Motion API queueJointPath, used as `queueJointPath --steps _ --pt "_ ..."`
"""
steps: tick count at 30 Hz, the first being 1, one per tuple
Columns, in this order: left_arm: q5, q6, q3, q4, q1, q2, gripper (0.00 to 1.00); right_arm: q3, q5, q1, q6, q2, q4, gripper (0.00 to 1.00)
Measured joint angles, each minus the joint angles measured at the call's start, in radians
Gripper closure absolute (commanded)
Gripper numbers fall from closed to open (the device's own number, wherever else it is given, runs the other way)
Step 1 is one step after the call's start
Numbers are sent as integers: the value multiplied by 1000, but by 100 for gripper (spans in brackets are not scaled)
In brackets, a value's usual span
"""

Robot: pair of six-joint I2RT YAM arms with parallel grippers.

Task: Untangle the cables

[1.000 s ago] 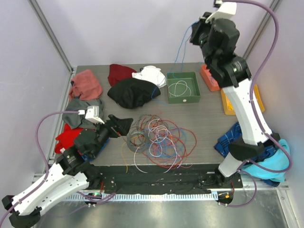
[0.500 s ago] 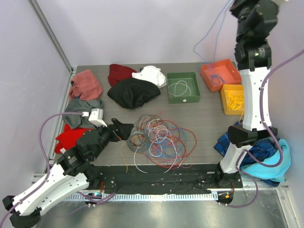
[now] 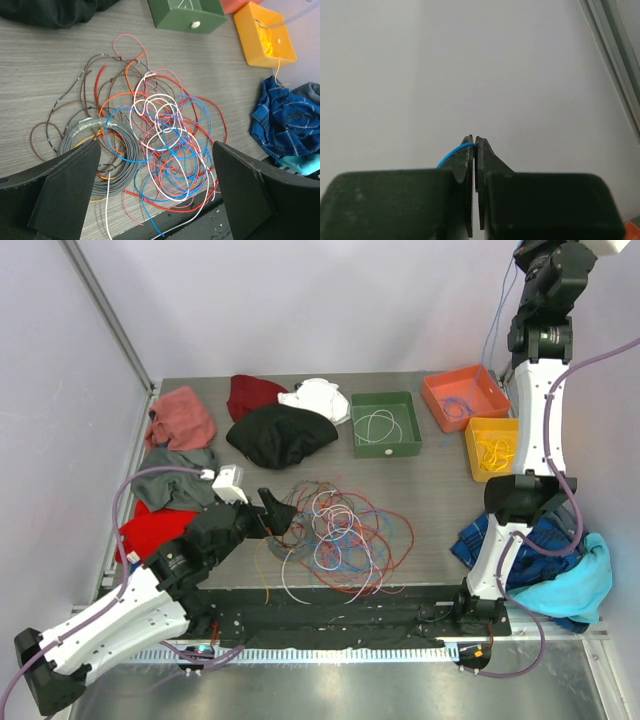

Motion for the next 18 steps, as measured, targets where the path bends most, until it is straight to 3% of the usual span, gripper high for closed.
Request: queueJointPath --steps 8,18 --pt "13 -10 -2 53 0 79 0 15 -21 -44 41 118 34 99" --pt "48 -14 -2 99 0 174 0 43 -35 -46 61 136 109 99"
